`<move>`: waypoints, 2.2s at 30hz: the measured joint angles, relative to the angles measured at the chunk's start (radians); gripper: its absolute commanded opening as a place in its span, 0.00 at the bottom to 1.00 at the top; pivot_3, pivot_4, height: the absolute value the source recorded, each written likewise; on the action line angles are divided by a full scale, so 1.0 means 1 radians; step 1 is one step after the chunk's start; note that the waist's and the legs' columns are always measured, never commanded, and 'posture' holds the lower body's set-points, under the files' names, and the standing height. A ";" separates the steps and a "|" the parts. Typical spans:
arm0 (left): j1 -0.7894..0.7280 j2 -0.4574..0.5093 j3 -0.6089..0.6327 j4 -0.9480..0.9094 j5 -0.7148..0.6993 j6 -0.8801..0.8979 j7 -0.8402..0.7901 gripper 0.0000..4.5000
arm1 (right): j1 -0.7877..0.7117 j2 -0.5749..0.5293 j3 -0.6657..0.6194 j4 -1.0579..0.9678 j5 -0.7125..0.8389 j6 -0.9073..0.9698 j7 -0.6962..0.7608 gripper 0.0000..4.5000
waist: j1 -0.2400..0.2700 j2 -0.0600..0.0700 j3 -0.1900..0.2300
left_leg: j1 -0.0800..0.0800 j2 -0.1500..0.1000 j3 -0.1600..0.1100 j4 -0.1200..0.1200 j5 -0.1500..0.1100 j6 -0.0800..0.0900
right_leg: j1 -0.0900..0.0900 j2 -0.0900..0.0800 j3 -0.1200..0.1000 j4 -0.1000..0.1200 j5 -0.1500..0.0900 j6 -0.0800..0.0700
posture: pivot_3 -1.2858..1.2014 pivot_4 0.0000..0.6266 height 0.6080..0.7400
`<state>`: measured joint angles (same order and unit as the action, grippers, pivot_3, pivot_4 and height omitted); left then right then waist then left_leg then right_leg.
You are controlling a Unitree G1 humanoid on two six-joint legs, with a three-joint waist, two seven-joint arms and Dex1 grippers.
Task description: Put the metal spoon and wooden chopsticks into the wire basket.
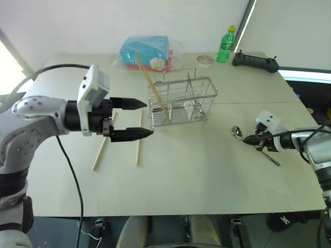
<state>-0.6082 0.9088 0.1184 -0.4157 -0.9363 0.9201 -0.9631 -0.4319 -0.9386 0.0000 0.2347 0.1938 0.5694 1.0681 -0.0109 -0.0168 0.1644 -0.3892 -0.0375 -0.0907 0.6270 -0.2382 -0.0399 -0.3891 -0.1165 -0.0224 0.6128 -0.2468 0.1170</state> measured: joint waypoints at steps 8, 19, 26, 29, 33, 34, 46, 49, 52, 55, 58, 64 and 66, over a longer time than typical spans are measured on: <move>-0.059 -0.027 -0.020 0.093 0.056 -0.038 -0.005 1.00 | 0.027 0.088 -0.283 -0.464 0.349 0.226 -0.087 0.01 | 0.000 0.000 0.001 | 0.000 0.001 -0.001 -0.001 0.000 0.000 | 0.000 0.002 0.000 0.000 0.000 0.000 | 0.52 0.24 0.85; -0.115 -0.072 -0.064 0.187 0.143 -0.105 -0.061 1.00 | -0.445 0.492 -0.374 -0.457 0.708 0.358 -0.612 0.01 | 0.000 -0.003 0.001 | -0.001 0.000 0.000 -0.003 0.000 0.000 | -0.004 0.002 0.003 0.001 0.001 0.000 | 0.52 0.24 0.85; -0.133 -0.075 -0.063 0.188 0.144 -0.106 -0.073 1.00 | -0.451 0.571 -0.309 -0.236 0.556 0.171 -0.673 0.01 | -0.003 -0.003 0.001 | -0.002 0.000 0.004 -0.006 0.000 0.000 | -0.008 0.002 0.007 0.001 0.003 0.004 | 0.52 0.24 0.85; -0.132 -0.075 -0.060 0.184 0.143 -0.105 -0.067 1.00 | -0.473 0.590 -0.310 -0.131 0.518 0.099 -0.678 0.01 | -0.007 -0.003 0.001 | -0.001 0.000 0.004 -0.007 0.000 0.000 | -0.008 0.003 0.007 0.001 0.003 0.003 | 0.52 0.24 0.85; -0.131 -0.075 -0.054 0.176 0.143 -0.104 -0.056 1.00 | -0.478 0.608 -0.280 -0.019 0.452 0.011 -0.660 0.01 | -0.011 -0.002 0.001 | 0.000 0.001 0.005 -0.007 0.000 0.000 | -0.008 0.004 0.008 0.002 0.003 0.003 | 0.52 0.24 0.85; -0.131 -0.075 -0.053 0.174 0.143 -0.103 -0.054 1.00 | -0.478 0.616 -0.271 0.004 0.436 -0.008 -0.655 0.01 | -0.011 -0.002 0.001 | 0.000 0.001 0.005 -0.007 0.000 0.000 | -0.008 0.004 0.008 0.002 0.003 0.003 | 0.52 0.24 0.85; -0.124 -0.075 -0.024 0.158 0.138 -0.092 -0.009 1.00 | -0.449 0.685 -0.240 0.102 0.363 -0.101 -0.657 0.57 | -0.007 -0.002 0.002 | 0.000 0.001 0.005 -0.008 0.000 0.000 | -0.008 0.004 0.009 0.001 0.003 0.003 | 0.52 0.24 0.85; -0.126 -0.075 -0.024 0.159 0.138 -0.092 -0.006 1.00 | -0.438 0.684 -0.245 0.097 0.363 -0.097 -0.669 0.92 | -0.008 -0.002 0.002 | 0.000 0.001 0.005 -0.008 0.000 0.000 | -0.008 0.004 0.009 0.002 0.003 0.003 | 0.52 0.24 0.85; -0.134 -0.078 -0.025 0.162 0.140 -0.093 -0.004 1.00 | -0.431 0.683 -0.247 0.076 0.363 -0.093 -0.675 1.00 | -0.009 -0.002 0.002 | 0.000 0.001 0.005 -0.009 0.000 0.000 | -0.009 0.004 0.009 0.002 0.003 0.003 | 0.52 0.24 0.85; -0.141 -0.089 -0.025 0.170 0.142 -0.097 0.000 1.00 | -0.428 0.669 -0.252 0.044 0.364 -0.081 -0.682 1.00 | -0.009 -0.002 0.002 | 0.000 0.001 0.005 -0.009 0.000 0.000 | -0.009 0.004 0.009 0.001 0.003 0.003 | 0.52 0.24 0.85; -0.142 -0.091 -0.027 0.180 0.152 -0.102 -0.004 1.00 | -0.407 0.633 -0.259 -0.014 0.370 -0.051 -0.688 1.00 | -0.007 -0.002 0.002 | 0.000 0.001 0.005 -0.009 0.000 0.000 | -0.009 0.004 0.009 0.001 0.003 0.003 | 0.52 0.24 0.85; -0.138 -0.069 -0.035 0.220 0.195 -0.107 -0.044 1.00 | -0.298 0.439 -0.266 -0.286 0.444 0.125 -0.622 1.00 | -0.003 -0.002 0.002 | 0.000 0.001 0.005 -0.011 0.000 0.000 | -0.009 0.004 0.009 0.000 0.003 0.004 | 0.52 0.24 0.85; -0.136 -0.051 -0.037 0.249 0.222 -0.123 -0.062 1.00 | -0.265 0.362 -0.284 -0.392 0.502 0.194 -0.585 1.00 | -0.007 -0.002 0.002 | 0.000 0.001 0.006 -0.011 0.000 0.001 | -0.009 0.004 0.009 0.000 0.003 0.004 | 0.52 0.24 0.85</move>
<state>-0.7444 0.8580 0.0816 -0.1666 -0.7147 0.7967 -1.0253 -0.6969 -0.5768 -0.2838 -0.1577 0.6962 0.7634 0.4827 -0.0178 -0.0185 0.1664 -0.3889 -0.0364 -0.0849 0.6157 -0.2384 -0.0394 -0.3980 -0.1127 -0.0131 0.6132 -0.2442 0.1207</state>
